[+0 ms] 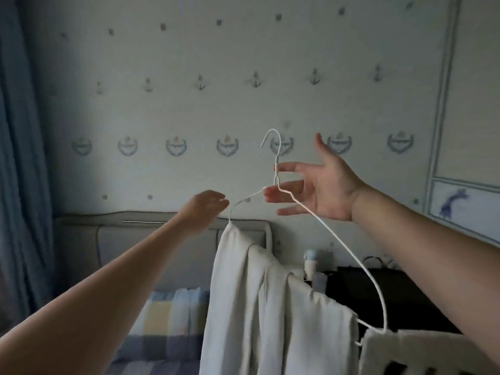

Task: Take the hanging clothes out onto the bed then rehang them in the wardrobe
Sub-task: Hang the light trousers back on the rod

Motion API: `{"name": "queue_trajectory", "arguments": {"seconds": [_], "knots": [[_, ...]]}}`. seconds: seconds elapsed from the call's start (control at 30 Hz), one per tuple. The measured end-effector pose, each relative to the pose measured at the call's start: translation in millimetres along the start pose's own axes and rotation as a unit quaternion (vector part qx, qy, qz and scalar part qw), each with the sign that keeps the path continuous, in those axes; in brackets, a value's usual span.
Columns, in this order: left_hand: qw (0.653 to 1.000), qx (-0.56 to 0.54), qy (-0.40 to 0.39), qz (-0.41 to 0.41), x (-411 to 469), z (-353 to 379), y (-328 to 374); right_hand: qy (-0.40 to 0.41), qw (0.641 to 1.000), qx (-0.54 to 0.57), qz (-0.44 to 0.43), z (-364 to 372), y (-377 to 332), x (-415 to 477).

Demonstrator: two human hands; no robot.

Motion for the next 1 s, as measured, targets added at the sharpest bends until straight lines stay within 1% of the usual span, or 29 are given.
{"name": "queue_trajectory", "arguments": {"seconds": [0.03, 0.1, 0.23, 0.33, 0.43, 0.5, 0.63, 0.83, 0.93, 1.0], "knots": [[1.000, -0.019, -0.014, 0.008, -0.3, 16.9, 21.9, 0.009, 1.000, -0.006, -0.005, -17.6, -13.8, -12.8], [0.996, -0.058, -0.067, 0.012, -2.6, 52.7, 66.6, 0.031, 0.999, -0.017, -0.012, -53.0, -42.0, -40.3], [0.966, -0.124, -0.226, 0.008, -19.3, 129.1, 156.0, 0.078, 0.996, -0.046, -0.026, -122.2, -103.0, -97.6], [0.940, -0.120, -0.319, 0.032, -38.2, 182.1, 223.0, 0.112, 0.991, -0.062, -0.040, -170.5, -150.8, -138.8], [0.913, -0.102, -0.389, 0.062, -62.1, 230.6, 286.9, 0.145, 0.984, -0.077, -0.061, -214.6, -197.8, -177.4], [0.898, -0.096, -0.420, 0.085, -78.2, 258.0, 327.6, 0.169, 0.979, -0.083, -0.073, -242.2, -227.0, -200.7], [0.875, -0.105, -0.455, 0.125, -103.9, 307.1, 400.3, 0.203, 0.970, -0.093, -0.096, -290.9, -277.2, -243.9], [0.836, -0.083, -0.520, 0.154, -132.5, 388.0, 479.7, 0.281, 0.946, -0.109, -0.120, -365.7, -332.5, -303.0], [0.807, -0.081, -0.559, 0.169, -143.8, 431.2, 512.4, 0.317, 0.931, -0.128, -0.125, -397.5, -353.4, -331.0], [0.782, -0.080, -0.590, 0.184, -150.9, 459.4, 535.2, 0.344, 0.919, -0.142, -0.133, -419.7, -368.3, -349.4]]}}
Point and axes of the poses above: each hand's wrist, its own x-axis towards the middle knuckle, its own z-axis out of the palm, y = z × x, the point moved 10 cm from there along x, towards the middle knuckle, and after that the axes turned 15 degrees about -z, right-handed, at the moved point
